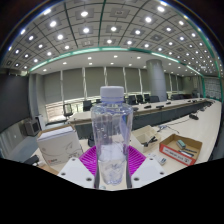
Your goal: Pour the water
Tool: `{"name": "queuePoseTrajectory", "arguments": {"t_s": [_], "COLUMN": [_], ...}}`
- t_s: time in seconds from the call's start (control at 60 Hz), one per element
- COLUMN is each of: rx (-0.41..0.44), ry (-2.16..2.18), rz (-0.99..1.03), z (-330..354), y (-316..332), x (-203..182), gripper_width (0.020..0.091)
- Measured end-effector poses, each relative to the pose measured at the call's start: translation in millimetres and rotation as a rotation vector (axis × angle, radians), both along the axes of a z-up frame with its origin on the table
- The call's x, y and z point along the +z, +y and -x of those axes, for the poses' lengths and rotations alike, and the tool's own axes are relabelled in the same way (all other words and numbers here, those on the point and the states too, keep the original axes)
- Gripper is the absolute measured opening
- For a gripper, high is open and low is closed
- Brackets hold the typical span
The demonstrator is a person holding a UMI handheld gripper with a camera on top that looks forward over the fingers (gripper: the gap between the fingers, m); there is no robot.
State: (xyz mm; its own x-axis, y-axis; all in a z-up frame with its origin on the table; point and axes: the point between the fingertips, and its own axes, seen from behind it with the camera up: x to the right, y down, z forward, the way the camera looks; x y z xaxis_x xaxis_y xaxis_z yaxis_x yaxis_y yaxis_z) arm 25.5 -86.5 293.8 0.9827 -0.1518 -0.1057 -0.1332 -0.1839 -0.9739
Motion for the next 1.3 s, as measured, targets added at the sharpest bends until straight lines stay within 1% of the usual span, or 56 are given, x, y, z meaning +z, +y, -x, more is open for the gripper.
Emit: {"name": "queuePoseTrajectory", "arguments": {"t_s": [0.067,0.2,0.25,0.4,0.517,0.55,0.617,0.767,0.783,0.817,0.867,0.9,0.917,0.983,1.05,1.117,1.25,1.3], "rx": [-0.005,0.033,0.049,0.081,0.095,0.1,0.11,0.112,0.113,0.121,0.134,0.131,0.125,0.1,0.084,0.085,0.069,0.047], "ry": [-0.072,-0.107,-0.106,-0.079,-0.067,-0.069,-0.083,-0.095,-0.092,-0.083,-0.073,-0.071,-0.072,-0.081,-0.092,-0.089,-0.089,-0.101], "rz": [0.025,0.09,0.111,0.177,0.216,0.181,0.18,0.173,0.185,0.217,0.249,0.267,0.278,0.317,0.347,0.368,0.408,0.437], "z": [-24.8,-57.9,-60.2,-72.3,-77.7,-76.6,-77.0,-75.7,-75.0,-72.9,-70.2,-70.4,-70.8,-75.0,-66.6,-61.5,-28.6,-23.7], "y": [0.2,2.6,8.3,4.4,-4.2,-5.3,-8.4,-9.2,-10.4,-13.5,-19.0,-23.4,-26.4,-39.9,-56.8,-72.5,-118.4,-137.7], "x": [-26.9,-86.0,-115.5,-175.4,-209.1,-204.9,-207.2,-209.0,-211.2,-216.7,-221.4,-222.8,-223.7,-223.6,-216.8,-203.9,-168.5,-156.5], "gripper_width": [0.036,0.0361,0.0361,0.0362,0.0367,0.0365,0.0376,0.0526,0.0551,0.0649,0.0876,0.0834,0.0829,0.0868,0.0857,0.0858,0.086,0.086]}}
